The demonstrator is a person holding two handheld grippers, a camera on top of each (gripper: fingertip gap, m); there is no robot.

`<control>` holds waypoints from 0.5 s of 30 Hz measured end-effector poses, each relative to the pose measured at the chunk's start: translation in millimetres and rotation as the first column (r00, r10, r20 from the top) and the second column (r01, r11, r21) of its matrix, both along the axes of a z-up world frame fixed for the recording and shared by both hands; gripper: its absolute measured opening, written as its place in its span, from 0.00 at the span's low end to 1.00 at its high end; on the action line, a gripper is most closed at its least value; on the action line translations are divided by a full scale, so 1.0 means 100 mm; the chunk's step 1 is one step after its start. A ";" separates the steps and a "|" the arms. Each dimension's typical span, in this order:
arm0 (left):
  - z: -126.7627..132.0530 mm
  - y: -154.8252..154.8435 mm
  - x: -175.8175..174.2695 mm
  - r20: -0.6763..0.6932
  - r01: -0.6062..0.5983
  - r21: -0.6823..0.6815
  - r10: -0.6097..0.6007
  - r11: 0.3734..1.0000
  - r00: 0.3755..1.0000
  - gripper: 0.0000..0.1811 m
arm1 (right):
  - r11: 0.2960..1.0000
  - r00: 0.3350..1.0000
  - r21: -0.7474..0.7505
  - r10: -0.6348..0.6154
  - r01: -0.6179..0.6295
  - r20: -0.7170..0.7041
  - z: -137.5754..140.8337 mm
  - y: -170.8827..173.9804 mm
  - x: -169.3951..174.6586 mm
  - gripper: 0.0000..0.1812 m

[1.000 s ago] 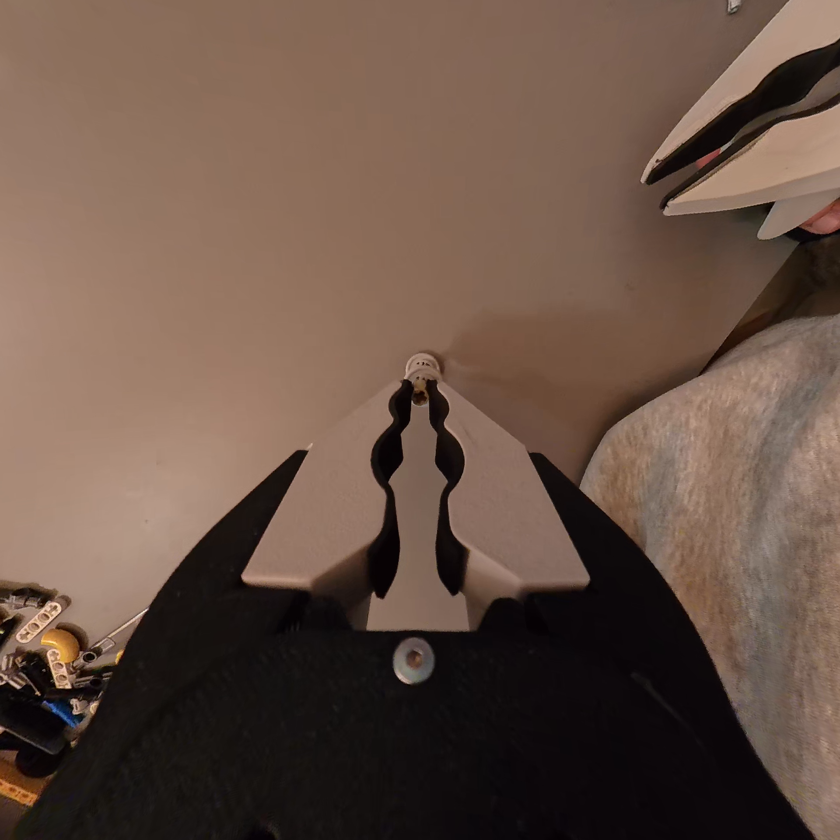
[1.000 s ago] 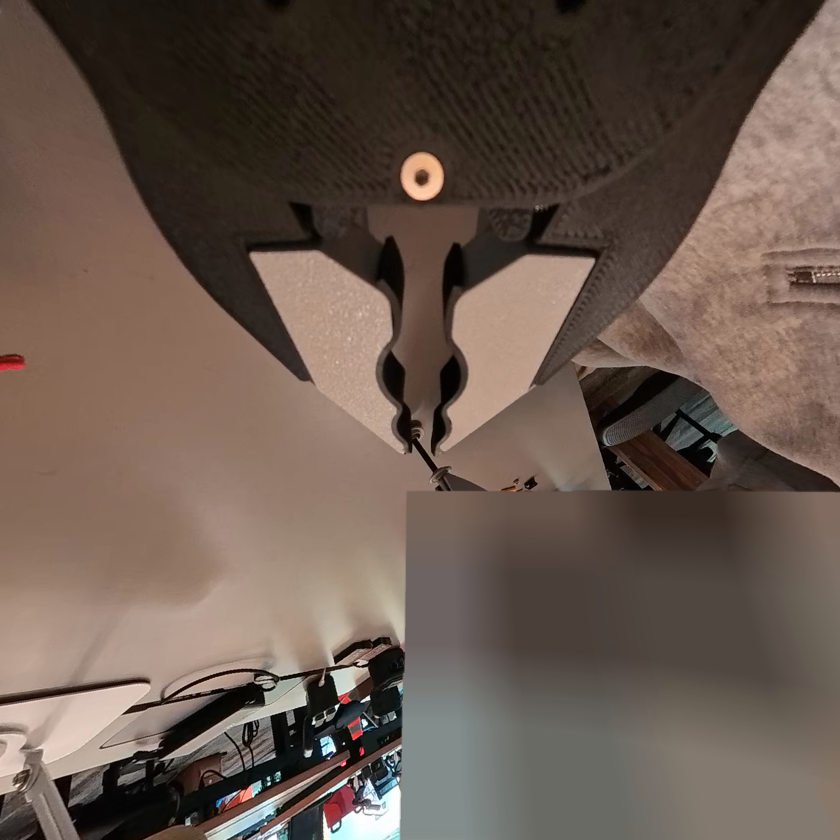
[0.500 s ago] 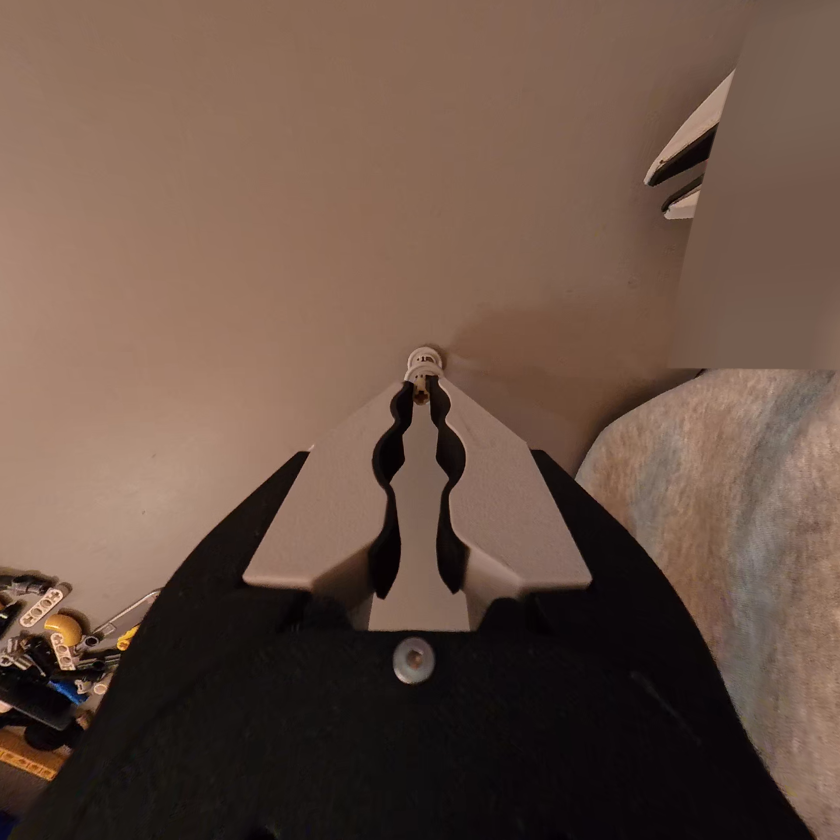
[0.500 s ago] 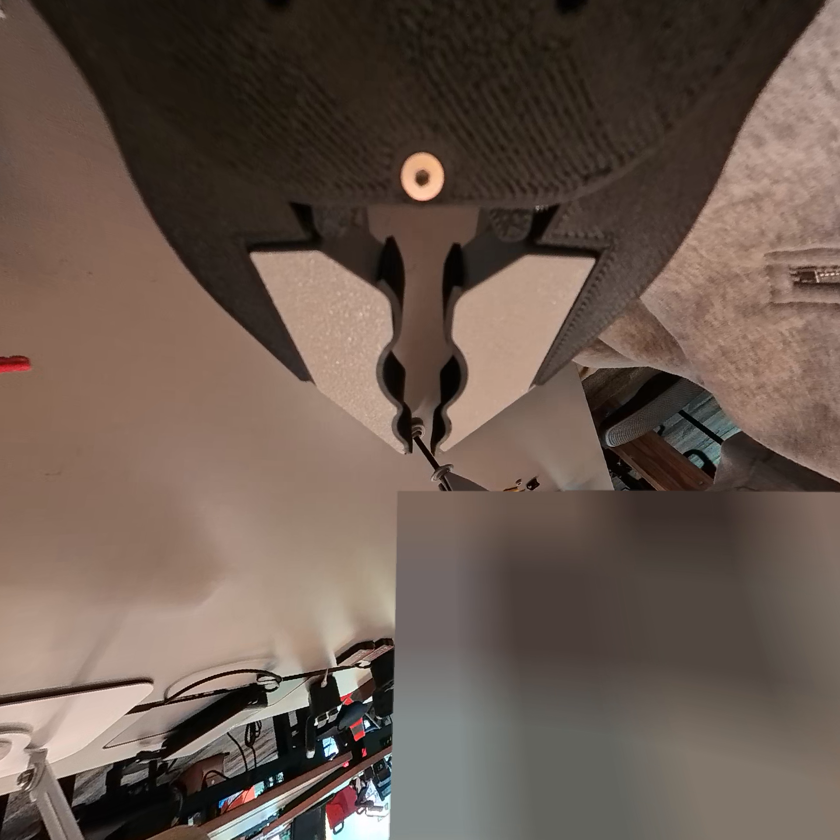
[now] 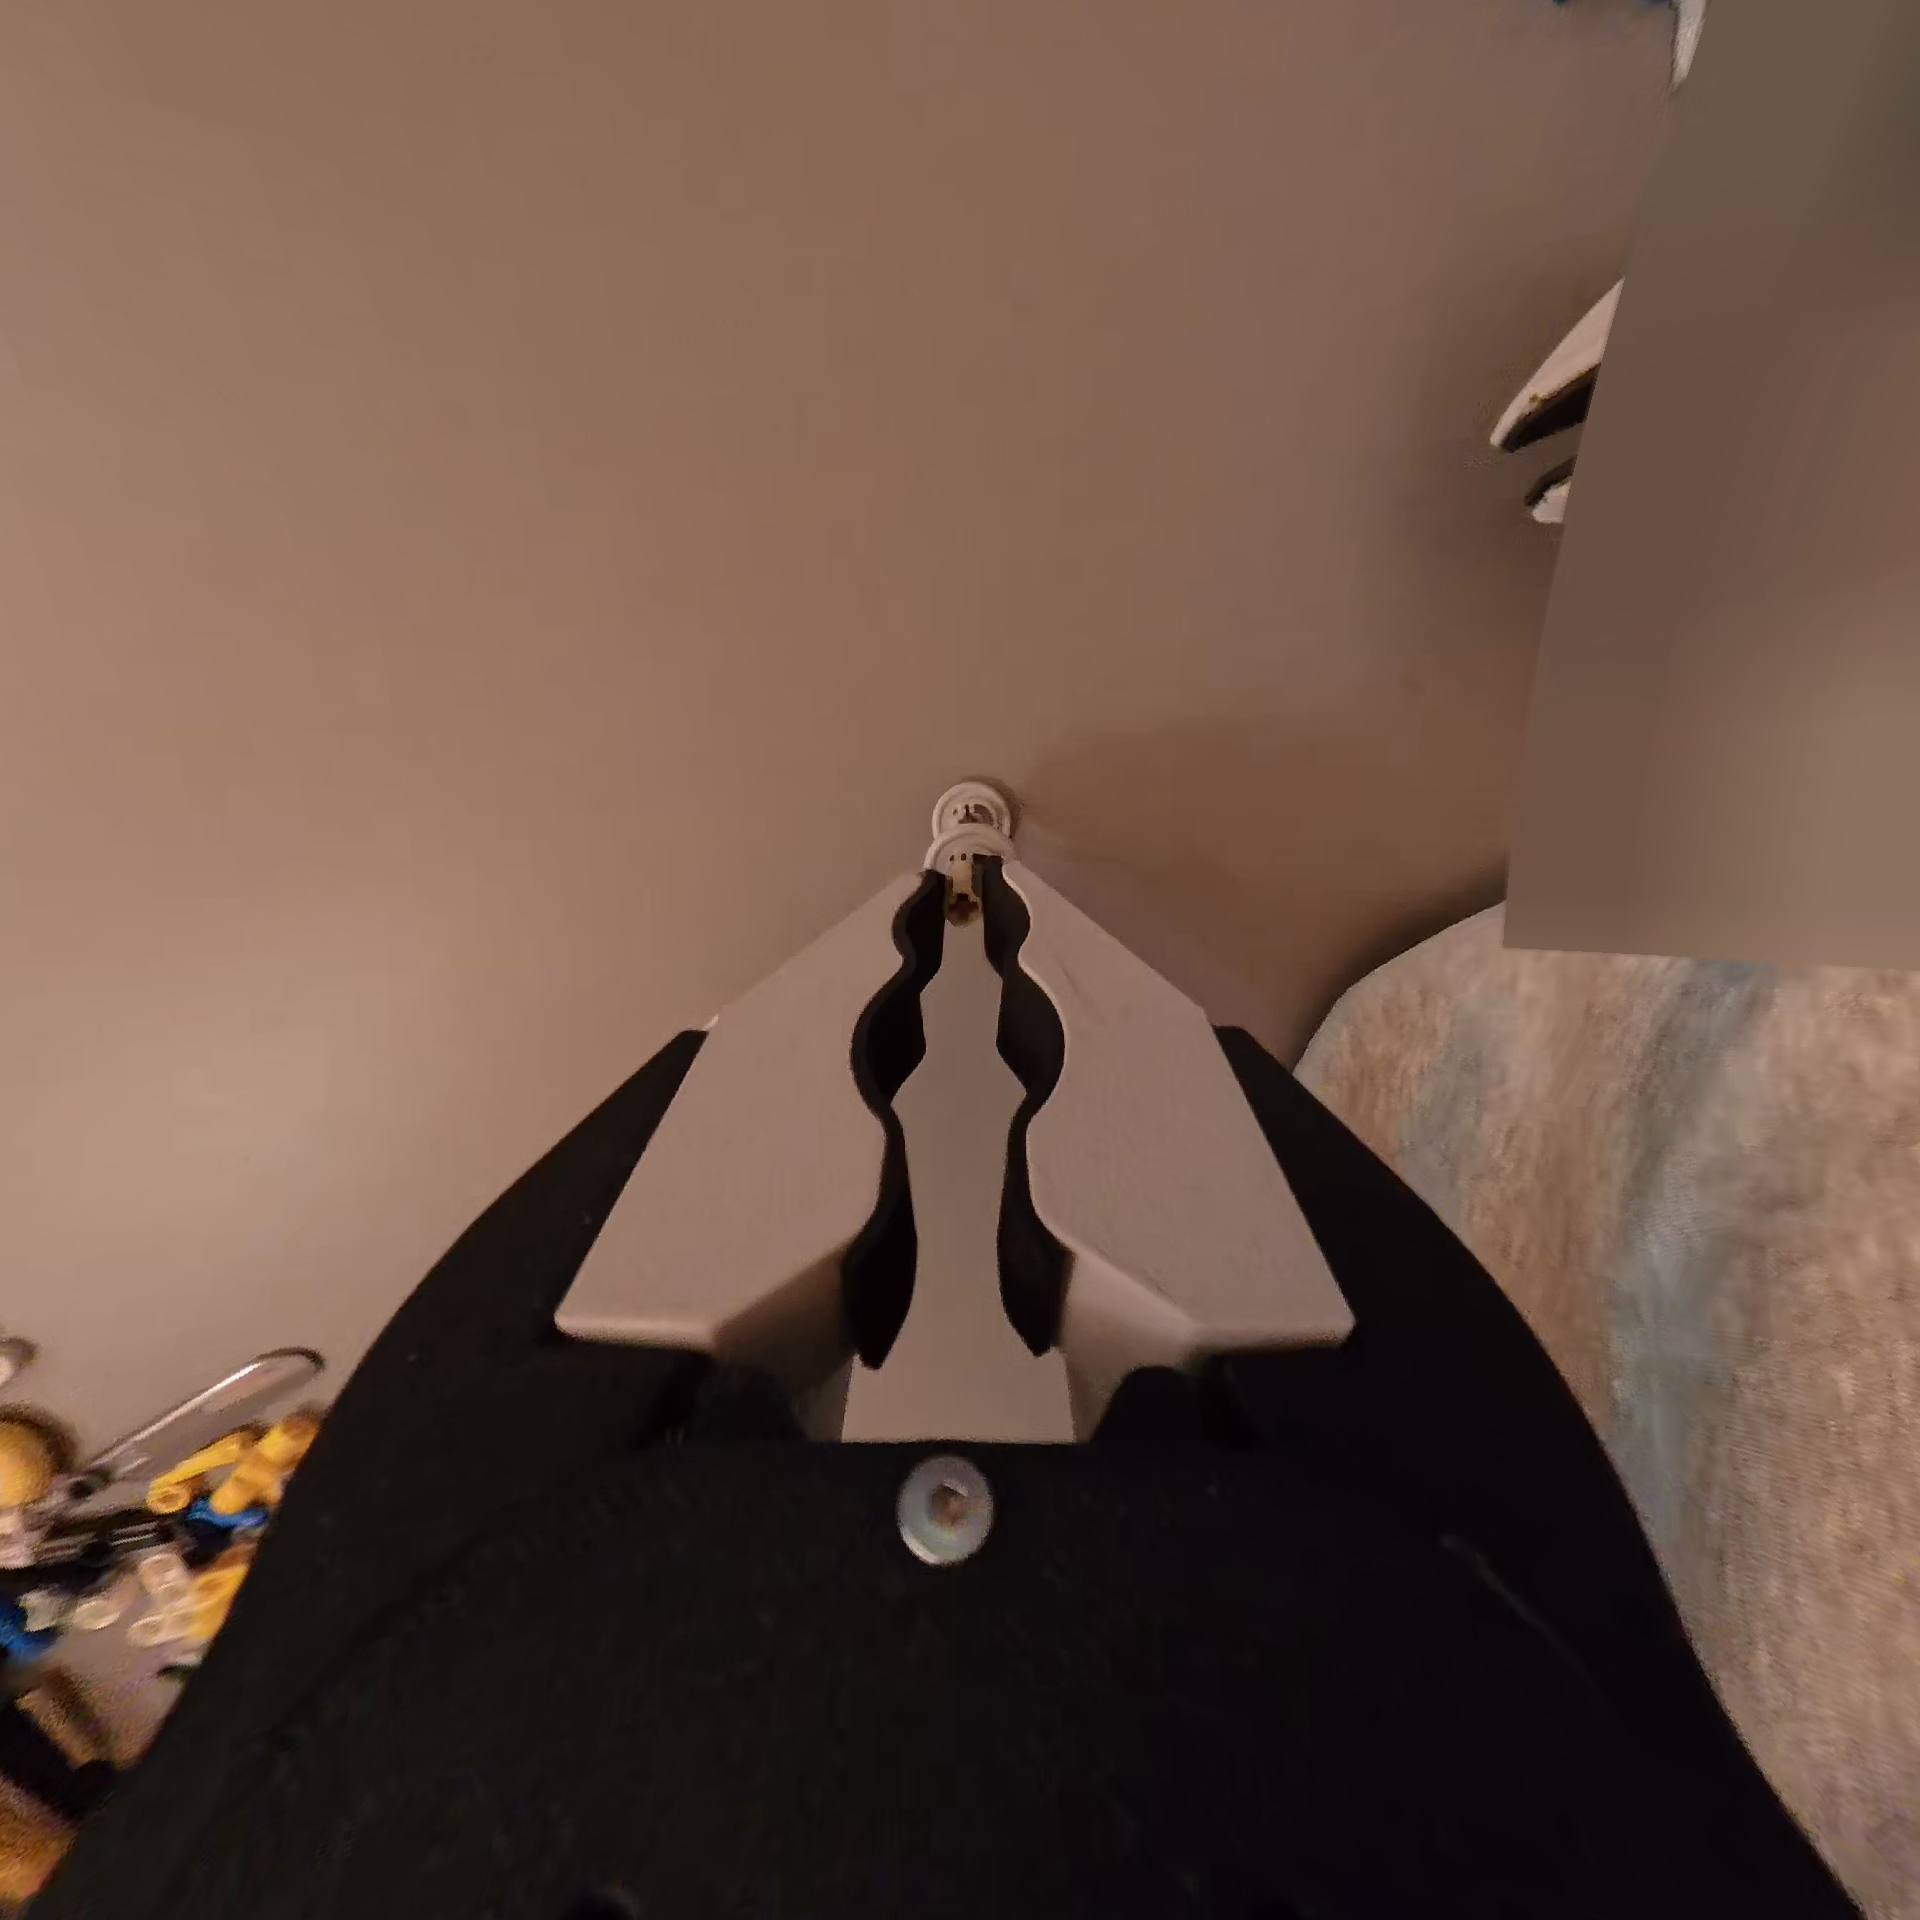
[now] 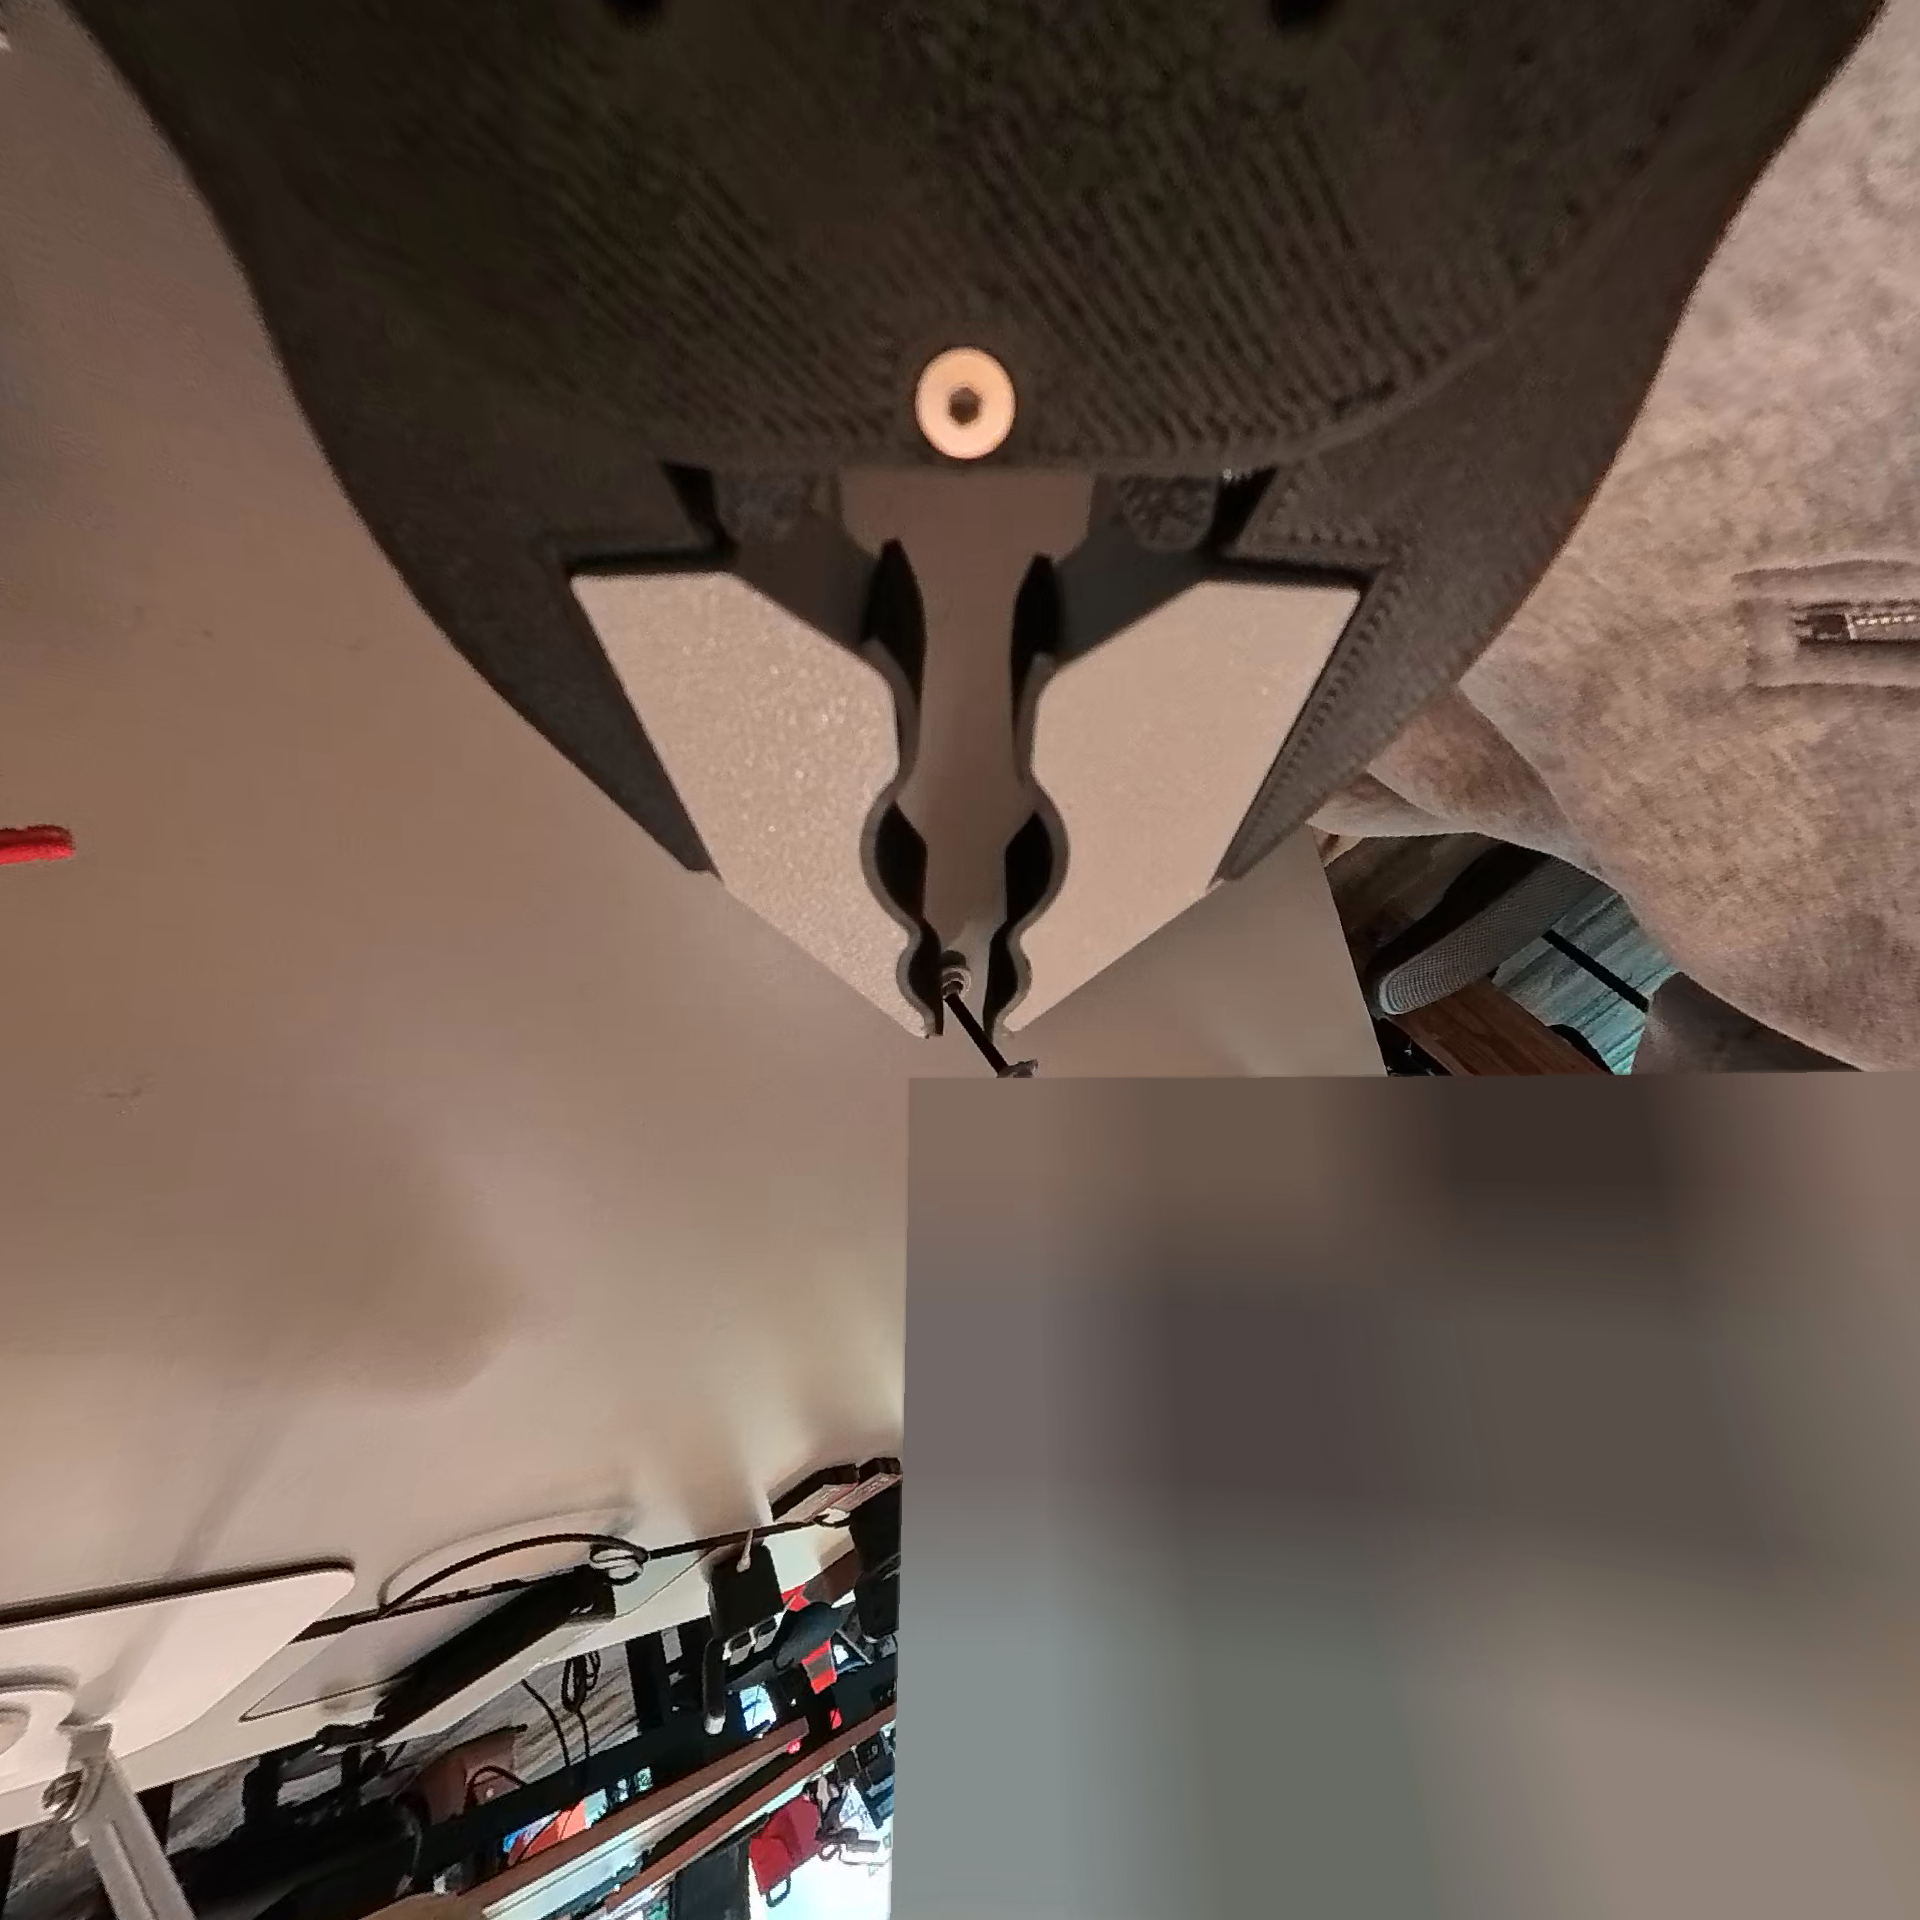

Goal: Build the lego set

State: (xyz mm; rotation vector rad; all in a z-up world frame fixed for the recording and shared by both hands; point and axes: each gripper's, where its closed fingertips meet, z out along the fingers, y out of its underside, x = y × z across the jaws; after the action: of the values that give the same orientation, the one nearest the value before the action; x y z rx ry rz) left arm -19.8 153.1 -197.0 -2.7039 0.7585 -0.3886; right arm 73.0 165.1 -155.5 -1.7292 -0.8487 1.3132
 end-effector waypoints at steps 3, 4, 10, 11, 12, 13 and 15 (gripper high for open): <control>-0.01 0.00 -0.02 0.124 -0.075 -0.046 0.080 0.996 0.989 0.04 | 1.000 1.000 -0.010 0.006 -0.006 -0.004 0.00 -0.01 -0.01 0.04; -0.01 -0.01 -0.01 0.188 -0.101 -0.077 0.114 0.992 0.976 0.04 | 1.000 1.000 -0.017 0.007 -0.007 -0.010 0.00 -0.01 -0.01 0.03; 0.24 0.06 -0.04 0.622 -0.260 -0.248 0.359 0.933 0.696 0.03 | 0.999 0.999 -0.050 -0.002 0.000 -0.036 0.01 0.02 0.02 0.03; 0.31 0.08 -0.04 0.687 -0.266 -0.273 0.381 0.924 0.618 0.03 | 0.999 0.999 -0.053 -0.003 0.001 -0.037 0.01 0.02 0.02 0.03; 0.38 0.10 -0.04 0.738 -0.268 -0.295 0.397 0.917 0.545 0.03 | 0.999 0.999 -0.055 -0.003 0.001 -0.038 0.01 0.03 0.02 0.03; 0.40 0.10 -0.06 0.761 -0.272 -0.317 0.415 0.909 0.499 0.03 | 0.998 0.999 -0.056 -0.003 0.000 -0.038 0.01 0.03 0.02 0.03; 0.50 0.11 -0.06 0.816 -0.261 -0.328 0.411 0.908 0.406 0.03 | 0.998 0.999 -0.059 -0.003 0.001 -0.041 0.01 0.03 0.02 0.03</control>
State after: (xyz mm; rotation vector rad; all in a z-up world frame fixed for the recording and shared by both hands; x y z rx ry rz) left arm -25.6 164.2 -147.2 -2.1675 -0.1557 -1.6030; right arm 74.8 168.1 -154.5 -1.7423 -0.7920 1.3798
